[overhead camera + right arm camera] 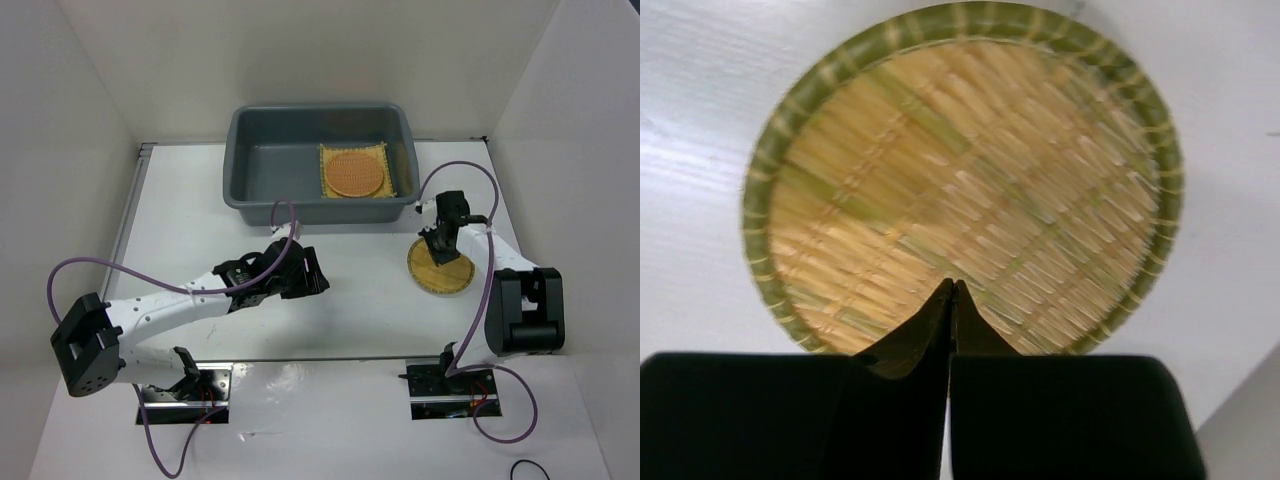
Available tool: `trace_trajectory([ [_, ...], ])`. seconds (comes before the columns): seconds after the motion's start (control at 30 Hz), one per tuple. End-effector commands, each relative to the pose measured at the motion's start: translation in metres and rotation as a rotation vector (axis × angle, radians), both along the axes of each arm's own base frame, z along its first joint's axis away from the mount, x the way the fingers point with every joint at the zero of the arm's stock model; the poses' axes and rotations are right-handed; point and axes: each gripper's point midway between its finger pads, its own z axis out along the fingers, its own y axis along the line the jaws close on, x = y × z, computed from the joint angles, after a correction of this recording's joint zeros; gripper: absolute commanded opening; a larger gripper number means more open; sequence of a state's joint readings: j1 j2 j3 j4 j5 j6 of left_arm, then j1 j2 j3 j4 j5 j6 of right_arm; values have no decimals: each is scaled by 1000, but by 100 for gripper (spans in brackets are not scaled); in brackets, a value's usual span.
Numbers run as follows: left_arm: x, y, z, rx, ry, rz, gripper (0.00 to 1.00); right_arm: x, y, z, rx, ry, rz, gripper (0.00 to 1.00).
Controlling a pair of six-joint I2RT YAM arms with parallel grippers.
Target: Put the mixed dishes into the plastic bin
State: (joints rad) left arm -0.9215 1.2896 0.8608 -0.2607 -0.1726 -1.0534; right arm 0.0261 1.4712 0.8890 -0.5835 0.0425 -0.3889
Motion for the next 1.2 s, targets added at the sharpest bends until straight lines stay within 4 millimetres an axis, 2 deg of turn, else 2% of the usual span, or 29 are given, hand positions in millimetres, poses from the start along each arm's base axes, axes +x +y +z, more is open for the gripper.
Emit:
trace_trajectory([
  [0.0,3,-7,7,-34,-13,-5,67,9,-21,1,-108,-43,-94,0],
  [0.13,2,-8,7,-38,-8,-11,67,2,-25,-20,-133,34,-107,0],
  [0.23,2,-8,7,-38,-8,-11,66,2,-27,-23,-143,54,-109,0],
  [0.33,2,-8,7,-33,-13,-18,66,0,-19,-25,-105,69,-69,0],
  [0.37,2,-8,7,-33,-13,-18,66,-2,-15,-27,-84,80,-50,0],
  [0.4,2,-8,4,-26,-7,-17,66,-5,-3,-31,-25,114,-3,6],
  [0.47,2,-8,0,-17,-1,-17,66,-9,7,-35,30,152,38,9],
  [0.53,1,-9,-3,-14,10,-24,66,-16,20,-39,99,195,84,9],
  [0.63,2,-12,-9,-21,22,-31,66,-20,36,-31,180,211,181,9],
  [0.73,4,-25,-18,-75,30,-43,66,-30,54,-21,258,217,293,11],
  [0.77,4,-37,-15,-128,32,-67,66,-29,59,-15,268,203,327,11],
  [0.8,3,-44,-29,-123,58,-84,66,-32,61,-15,277,210,344,11],
  [0.87,3,-65,-41,-165,96,-133,66,-34,67,-12,290,206,382,11],
  [0.9,7,-76,-38,-190,95,-154,66,-36,67,-12,291,216,381,11],
  [0.93,9,-81,-40,-193,110,-154,61,-33,68,-7,297,196,386,11],
  [0.97,14,-82,-47,-176,125,-143,49,-32,67,-3,288,184,375,11],
  [1.0,22,-81,-43,-181,109,-123,48,-27,65,-1,273,163,355,11],
  [1.03,24,-82,-38,-200,92,-125,47,-15,49,0,186,115,262,9],
  [1.1,34,-78,-28,-234,74,-96,50,-5,29,-1,87,71,163,3],
  [1.17,32,-80,-31,-239,84,-109,50,-1,16,-2,23,50,106,0],
])
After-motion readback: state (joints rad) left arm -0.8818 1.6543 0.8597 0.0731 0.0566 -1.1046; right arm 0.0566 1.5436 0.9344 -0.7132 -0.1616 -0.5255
